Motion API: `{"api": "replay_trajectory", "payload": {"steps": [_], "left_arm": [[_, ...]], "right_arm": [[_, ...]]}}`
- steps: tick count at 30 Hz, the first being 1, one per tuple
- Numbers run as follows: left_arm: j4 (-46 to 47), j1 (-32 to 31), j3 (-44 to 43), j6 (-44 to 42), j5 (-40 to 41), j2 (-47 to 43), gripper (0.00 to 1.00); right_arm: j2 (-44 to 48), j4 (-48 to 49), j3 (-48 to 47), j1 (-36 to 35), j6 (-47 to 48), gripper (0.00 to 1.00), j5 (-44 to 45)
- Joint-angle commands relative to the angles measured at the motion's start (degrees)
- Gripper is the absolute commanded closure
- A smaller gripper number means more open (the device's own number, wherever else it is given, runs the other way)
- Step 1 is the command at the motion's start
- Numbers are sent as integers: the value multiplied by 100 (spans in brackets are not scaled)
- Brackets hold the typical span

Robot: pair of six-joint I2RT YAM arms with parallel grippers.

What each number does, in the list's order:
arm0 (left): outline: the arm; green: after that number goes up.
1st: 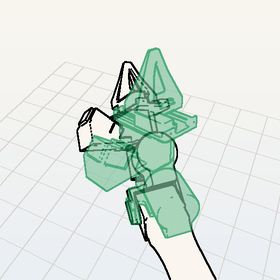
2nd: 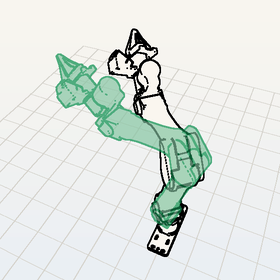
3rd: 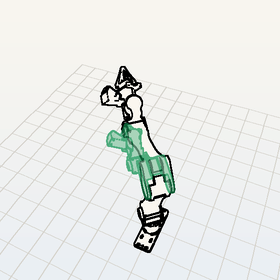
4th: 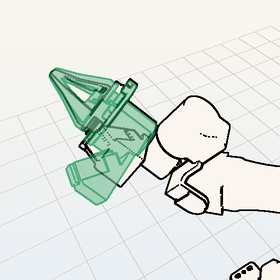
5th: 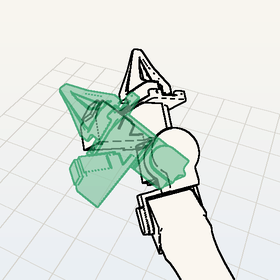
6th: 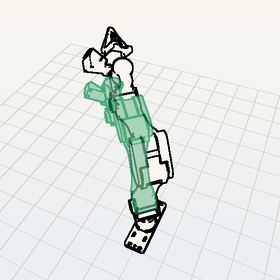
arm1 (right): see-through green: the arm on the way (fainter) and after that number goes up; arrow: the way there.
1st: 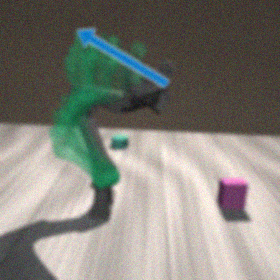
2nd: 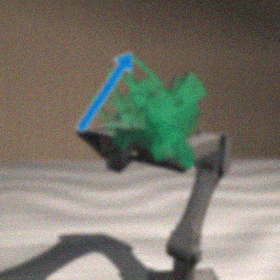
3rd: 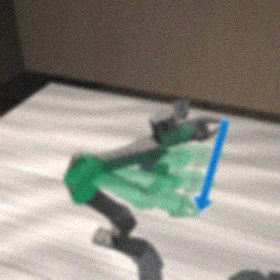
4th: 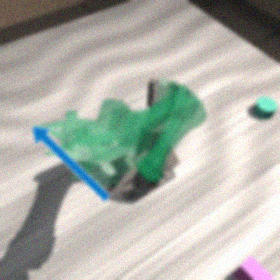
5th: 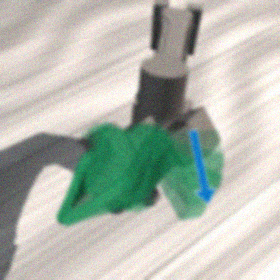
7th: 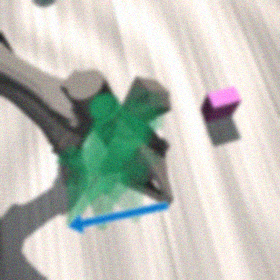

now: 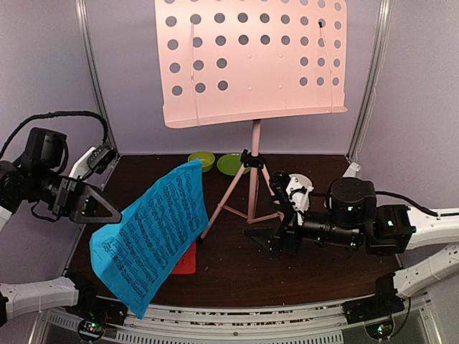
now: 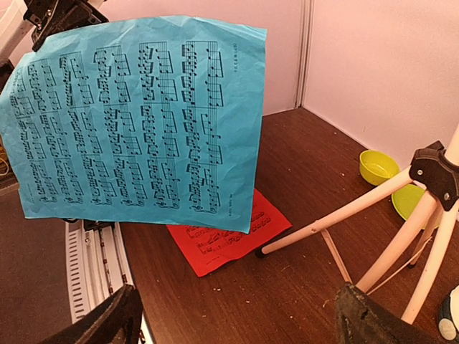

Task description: Set up the instrument practice props

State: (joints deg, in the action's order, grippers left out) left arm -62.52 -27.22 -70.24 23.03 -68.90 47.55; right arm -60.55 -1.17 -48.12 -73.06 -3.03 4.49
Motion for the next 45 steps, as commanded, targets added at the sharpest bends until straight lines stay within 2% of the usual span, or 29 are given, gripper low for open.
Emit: {"api": "replay_trajectory", "payload": {"steps": [1, 3, 7, 8, 12, 16, 21, 26, 34, 45], "left_arm": [[625, -150, -224, 106, -164, -125, 100], [1422, -152, -90, 466, -157, -268, 100], [3526, -165, 585, 2064, -211, -663, 100], [3798, -161, 644, 2254, -211, -711, 100], [3917, -195, 474, 2362, -184, -746, 100], [4563, -210, 461, 2882, -198, -816, 100], [4670, -334, 396, 3070, -229, -841, 100], [4670, -736, 389, 3207, -245, -812, 100], [4499, -1057, 558, 3508, -220, -967, 100], [4503, -1403, 679, 3956, -263, -1180, 100]], "right_arm": [[57, 223, 136, -92, -385, 6, 211], [158, 724, 485, -87, -848, 6, 264], [233, 1608, 956, -92, -1688, 5, 384], [215, 1743, 1015, -91, -1798, 5, 388], [130, 2049, 1108, -95, -2016, 5, 368], [20, 2373, 1113, -90, -2043, 5, 248], [-147, 2314, 882, -94, -1798, 5, 8], [-342, 2249, 681, -93, -1525, 5, -282], [-551, 1732, 266, -87, -810, 5, -643], [-803, 1616, 206, -106, -691, 6, -974]]}}
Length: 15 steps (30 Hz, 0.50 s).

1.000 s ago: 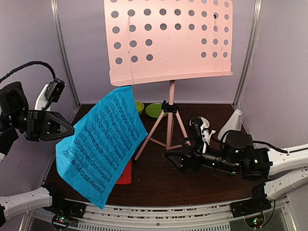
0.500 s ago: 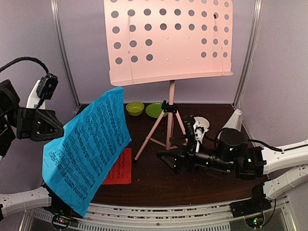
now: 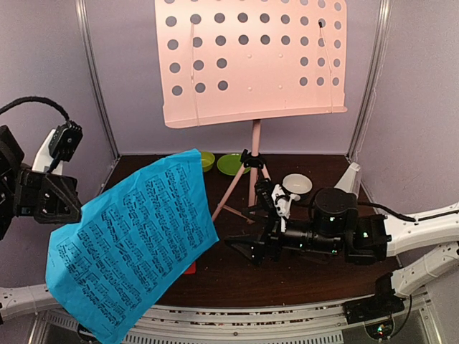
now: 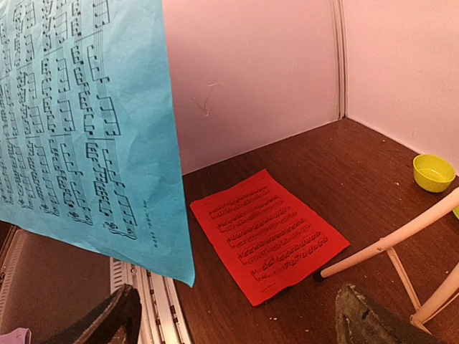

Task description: Set up the instrument practice props

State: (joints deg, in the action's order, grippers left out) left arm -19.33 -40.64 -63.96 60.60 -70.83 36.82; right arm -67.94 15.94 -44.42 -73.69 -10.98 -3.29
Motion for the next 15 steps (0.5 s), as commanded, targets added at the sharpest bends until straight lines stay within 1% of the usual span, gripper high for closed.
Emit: {"api": "replay_trajectory", "payload": {"steps": [1, 7, 15], "left_arm": [[183, -59, 42, 205, -69, -131, 100], [200, -67, 58, 306, -93, -298, 100], [498, -71, 166, 497, -105, -354, 100]], "right_arm": [[-81, -104, -168, -47, 112, 6, -198], [-211, -94, -237, -55, 131, 6, -261], [-474, 51, -449, -59, 138, 6, -451]]}}
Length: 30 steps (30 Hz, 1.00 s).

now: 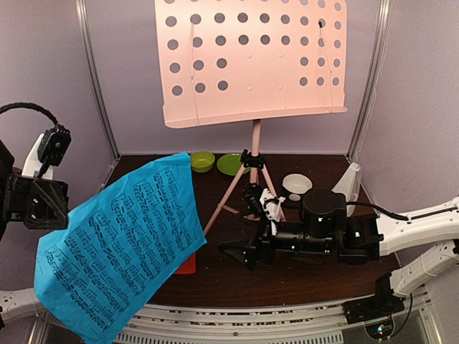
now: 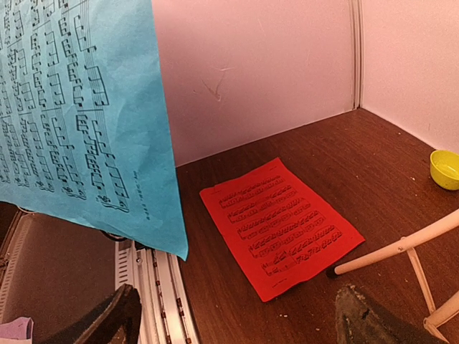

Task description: Set up the instrument practice props

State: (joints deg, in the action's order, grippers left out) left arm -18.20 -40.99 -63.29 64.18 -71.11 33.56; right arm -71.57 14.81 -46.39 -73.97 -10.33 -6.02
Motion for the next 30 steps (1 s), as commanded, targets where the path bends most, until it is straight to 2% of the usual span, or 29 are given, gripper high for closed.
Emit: {"api": "replay_trajectory", "payload": {"steps": [1, 11, 18, 30], "left_arm": [[412, -37, 107, 149, -74, -41, 100], [554, -46, 84, 240, -70, 4, 100], [554, -147, 121, 243, -98, 51, 100], [457, -218, 124, 131, -115, 102, 100]], "right_arm": [[-141, 177, -289, -37, 74, 5, -214], [-252, 29, -594, -36, 320, 5, -350], [-320, 338, -568, -17, 221, 2, -482], [-296, 382, -878, 316, 235, 0, -1119]]}}
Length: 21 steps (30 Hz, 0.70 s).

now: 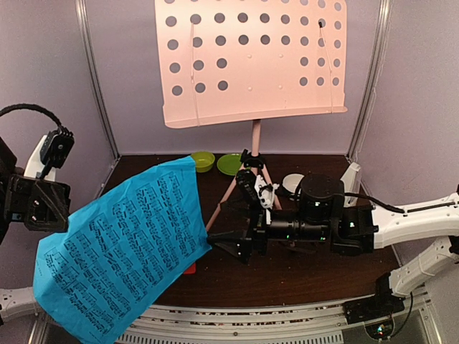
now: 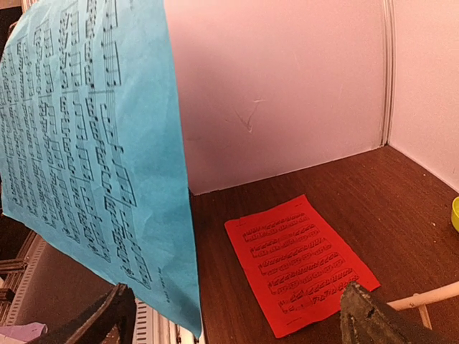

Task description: Set up the instrument practice props

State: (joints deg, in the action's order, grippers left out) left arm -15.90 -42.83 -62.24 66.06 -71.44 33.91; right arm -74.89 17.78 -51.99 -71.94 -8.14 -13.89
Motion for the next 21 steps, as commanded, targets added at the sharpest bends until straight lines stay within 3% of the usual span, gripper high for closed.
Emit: {"api": "replay_trajectory", "payload": {"steps": [1, 11, 15, 21], "left_arm": [[228, -34, 17, -53, -74, 71, 100], [-184, -121, -8, -237, -68, 139, 100], [-755, -208, 63, -491, -7, 181, 100], [-809, -245, 326, -494, 0, 392, 100]], "right_arm": [[30, 18, -378, 118, 75, 0, -360], [120, -780, -903, 119, 559, 0, -500], [139, -2029, -1633, 137, 1260, 0, -340], [236, -3258, -2449, 130, 2156, 0, -121]]}}
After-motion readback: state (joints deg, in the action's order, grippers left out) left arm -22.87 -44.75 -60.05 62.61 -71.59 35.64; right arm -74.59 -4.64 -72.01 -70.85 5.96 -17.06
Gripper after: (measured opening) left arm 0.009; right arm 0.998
